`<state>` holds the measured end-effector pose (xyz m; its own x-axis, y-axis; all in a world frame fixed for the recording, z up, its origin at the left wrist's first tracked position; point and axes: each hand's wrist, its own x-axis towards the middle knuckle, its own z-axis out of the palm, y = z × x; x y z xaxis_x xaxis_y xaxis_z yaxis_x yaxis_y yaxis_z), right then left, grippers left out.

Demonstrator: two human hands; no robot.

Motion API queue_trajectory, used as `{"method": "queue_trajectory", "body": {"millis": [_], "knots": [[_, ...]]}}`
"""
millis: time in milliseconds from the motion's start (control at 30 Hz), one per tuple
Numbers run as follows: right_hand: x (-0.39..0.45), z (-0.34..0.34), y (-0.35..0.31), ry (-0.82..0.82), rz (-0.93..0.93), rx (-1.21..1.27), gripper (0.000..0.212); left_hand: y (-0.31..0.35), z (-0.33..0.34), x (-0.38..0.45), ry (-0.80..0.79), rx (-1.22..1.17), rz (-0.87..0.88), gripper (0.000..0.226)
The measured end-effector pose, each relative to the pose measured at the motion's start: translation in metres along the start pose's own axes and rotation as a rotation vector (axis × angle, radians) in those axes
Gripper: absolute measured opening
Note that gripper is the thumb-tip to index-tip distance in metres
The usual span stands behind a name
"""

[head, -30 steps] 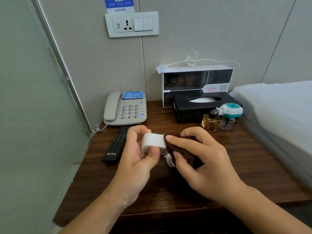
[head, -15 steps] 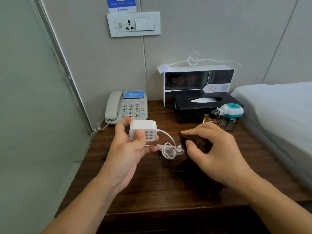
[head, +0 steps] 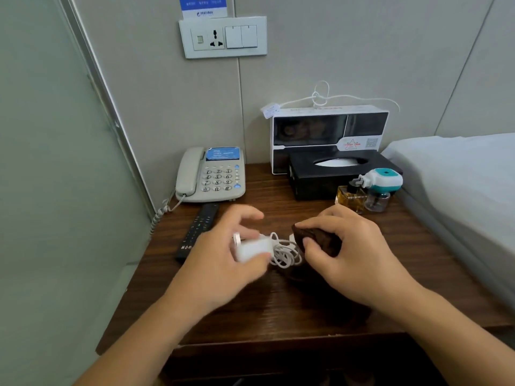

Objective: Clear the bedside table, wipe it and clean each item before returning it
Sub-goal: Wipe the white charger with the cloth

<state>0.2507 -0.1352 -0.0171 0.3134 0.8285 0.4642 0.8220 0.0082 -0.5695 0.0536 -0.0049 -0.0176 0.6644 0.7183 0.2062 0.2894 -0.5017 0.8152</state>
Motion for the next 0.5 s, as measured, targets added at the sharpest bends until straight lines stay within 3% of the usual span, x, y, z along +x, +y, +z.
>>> {"method": "queue_trajectory", "body": {"millis": [267, 400, 500], "knots": [[0.001, -0.020, -0.004, 0.020, 0.005, -0.055, 0.030, 0.014, 0.012, -0.003, -0.206, 0.456, -0.001, 0.076], [0.002, -0.025, -0.003, 0.047, 0.011, -0.061, 0.028, 0.020, 0.026, 0.014, -0.301, 0.543, -0.119, 0.093], [0.001, -0.030, -0.002, 0.047, 0.013, -0.066, 0.028, 0.027, 0.035, 0.025, -0.353, 0.547, -0.160, 0.077]]}}
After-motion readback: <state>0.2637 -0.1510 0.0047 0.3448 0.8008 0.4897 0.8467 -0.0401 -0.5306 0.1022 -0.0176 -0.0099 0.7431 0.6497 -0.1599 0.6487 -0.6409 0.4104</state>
